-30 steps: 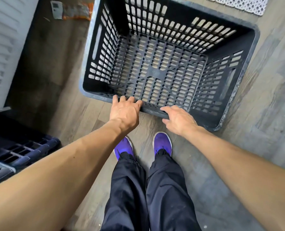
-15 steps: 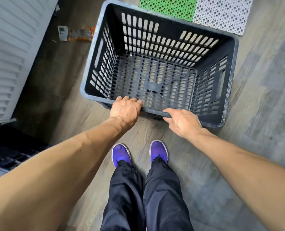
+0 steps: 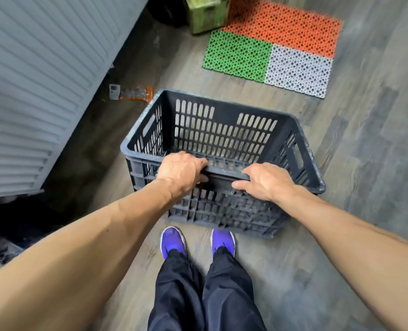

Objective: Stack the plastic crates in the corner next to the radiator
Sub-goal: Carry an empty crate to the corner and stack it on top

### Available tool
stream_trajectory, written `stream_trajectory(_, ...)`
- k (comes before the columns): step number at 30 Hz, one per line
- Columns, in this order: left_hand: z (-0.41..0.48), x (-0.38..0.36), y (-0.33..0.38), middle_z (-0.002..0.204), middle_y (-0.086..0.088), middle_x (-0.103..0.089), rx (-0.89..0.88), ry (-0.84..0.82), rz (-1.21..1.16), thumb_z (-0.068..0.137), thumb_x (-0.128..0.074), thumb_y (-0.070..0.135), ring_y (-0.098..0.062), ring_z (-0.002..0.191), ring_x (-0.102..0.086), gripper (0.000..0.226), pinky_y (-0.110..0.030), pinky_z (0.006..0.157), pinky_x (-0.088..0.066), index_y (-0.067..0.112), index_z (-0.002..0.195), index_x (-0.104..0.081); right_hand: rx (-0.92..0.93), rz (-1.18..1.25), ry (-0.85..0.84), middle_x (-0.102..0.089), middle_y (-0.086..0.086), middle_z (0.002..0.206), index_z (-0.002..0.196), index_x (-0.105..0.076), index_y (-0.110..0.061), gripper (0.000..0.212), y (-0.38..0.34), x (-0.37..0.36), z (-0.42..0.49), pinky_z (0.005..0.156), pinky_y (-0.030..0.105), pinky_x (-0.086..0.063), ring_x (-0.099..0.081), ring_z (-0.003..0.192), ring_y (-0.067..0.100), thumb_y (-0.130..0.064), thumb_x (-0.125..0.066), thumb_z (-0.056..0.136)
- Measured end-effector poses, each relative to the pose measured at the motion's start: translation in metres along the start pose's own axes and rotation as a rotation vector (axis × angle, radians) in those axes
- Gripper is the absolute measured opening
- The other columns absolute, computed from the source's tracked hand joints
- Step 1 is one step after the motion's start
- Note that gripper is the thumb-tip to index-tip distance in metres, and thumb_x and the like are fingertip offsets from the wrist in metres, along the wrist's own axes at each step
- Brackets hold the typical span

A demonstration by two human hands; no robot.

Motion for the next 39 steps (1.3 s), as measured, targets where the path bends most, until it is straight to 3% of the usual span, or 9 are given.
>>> stream_trajectory(3, -0.023, 0.003, 0.004, 0.081, 0.005, -0.064, 0.036, -0.035, -0.024, 0.093, -0.052, 0.054, -0.02, 0.07, -0.051, 0.027, -0.03, 0.063, -0.037, 0.029, 0.087, -0.048, 0.002, -0.037, -0.046, -0.061, 0.003, 0.132, 0.135, -0.056, -0.025, 0.064, -0.006, 0.004, -0.015, 0.086, 0.038, -0.045, -0.055, 0.122, 0.028, -0.065, -0.058, 0.086)
stream_trajectory(5, -0.042, 0.004, 0.007, 0.08, 0.004, -0.064, 0.069, -0.063, -0.035, 0.092, -0.052, 0.056, -0.02, 0.067, -0.049, 0.028, -0.03, 0.062, -0.039, 0.028, 0.087, -0.048, 0.014, -0.076, -0.055, -0.06, 0.003, 0.134, 0.139, -0.053, -0.026, 0.067, -0.011, 0.004, -0.029, 0.092, 0.038, -0.046, -0.055, 0.123, 0.027, -0.063, -0.062, 0.084)
stream_trajectory(9, -0.084, 0.011, 0.013, 0.087, 0.002, -0.068, 0.119, -0.112, -0.037, 0.092, -0.05, 0.057, -0.02, 0.069, -0.056, 0.029, -0.032, 0.063, -0.044, 0.028, 0.092, -0.049, 0.089, -0.184, 0.007, -0.069, 0.004, 0.117, 0.125, -0.063, -0.023, 0.054, -0.029, 0.002, -0.063, 0.09, 0.038, -0.051, -0.062, 0.111, 0.027, -0.06, -0.06, 0.086)
stream_trajectory(12, -0.12, 0.03, 0.02, 0.089, 0.001, -0.069, 0.174, -0.111, -0.065, 0.093, -0.05, 0.057, -0.024, 0.078, -0.064, 0.031, -0.034, 0.066, -0.048, 0.026, 0.097, -0.053, 0.145, -0.221, 0.063, -0.069, 0.004, 0.116, 0.123, -0.064, -0.023, 0.05, -0.046, 0.013, -0.097, 0.089, 0.038, -0.049, -0.062, 0.11, 0.026, -0.059, -0.056, 0.089)
stream_trajectory(17, -0.187, 0.07, 0.027, 0.08, 0.004, -0.064, 0.344, -0.104, -0.106, 0.091, -0.051, 0.058, -0.016, 0.067, -0.058, 0.036, -0.03, 0.06, -0.043, 0.023, 0.101, -0.055, 0.255, -0.262, 0.132, -0.07, 0.002, 0.097, 0.101, -0.066, -0.021, 0.039, -0.076, 0.041, -0.161, 0.076, 0.035, -0.043, -0.064, 0.098, 0.026, -0.057, -0.057, 0.089)
stream_trajectory(26, -0.314, 0.147, 0.025, 0.084, 0.004, -0.064, 0.582, 0.043, -0.093, 0.092, -0.051, 0.056, -0.016, 0.07, -0.056, 0.034, -0.03, 0.06, -0.04, 0.023, 0.099, -0.054, 0.469, -0.4, 0.196, -0.069, 0.001, 0.091, 0.084, -0.059, -0.021, 0.034, -0.164, 0.089, -0.262, 0.075, 0.035, -0.039, -0.064, 0.091, 0.025, -0.056, -0.059, 0.088)
stream_trajectory(30, -0.381, 0.179, 0.02, 0.082, 0.005, -0.067, 0.67, 0.105, -0.097, 0.093, -0.048, 0.058, -0.016, 0.065, -0.057, 0.036, -0.028, 0.057, -0.038, 0.022, 0.096, -0.054, 0.592, -0.5, 0.258, -0.07, 0.001, 0.091, 0.09, -0.06, -0.022, 0.034, -0.216, 0.101, -0.314, 0.074, 0.035, -0.04, -0.065, 0.09, 0.024, -0.055, -0.058, 0.088)
stream_trajectory(33, -0.434, 0.197, 0.019, 0.083, 0.004, -0.069, 0.728, 0.19, -0.103, 0.092, -0.048, 0.06, -0.018, 0.074, -0.064, 0.039, -0.029, 0.059, -0.038, 0.022, 0.095, -0.054, 0.679, -0.58, 0.323, -0.07, 0.0, 0.084, 0.1, -0.066, -0.023, 0.037, -0.255, 0.104, -0.358, 0.069, 0.033, -0.044, -0.066, 0.082, 0.022, -0.057, -0.058, 0.087)
stream_trajectory(39, -0.552, 0.216, 0.017, 0.086, 0.003, -0.071, 0.816, 0.375, -0.152, 0.092, -0.052, 0.058, -0.021, 0.083, -0.068, 0.036, -0.028, 0.061, -0.037, 0.023, 0.097, -0.059, 0.845, -0.727, 0.429, -0.071, 0.0, 0.084, 0.096, -0.064, -0.024, 0.031, -0.333, 0.088, -0.456, 0.064, 0.03, -0.044, -0.067, 0.078, 0.022, -0.053, -0.058, 0.09)
Point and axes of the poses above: each hand's wrist, its own z-axis towards the middle knuckle, its own x-axis out of the back of the hand, y = z × x, the point moved 9 cm from there along z, towards the middle knuckle
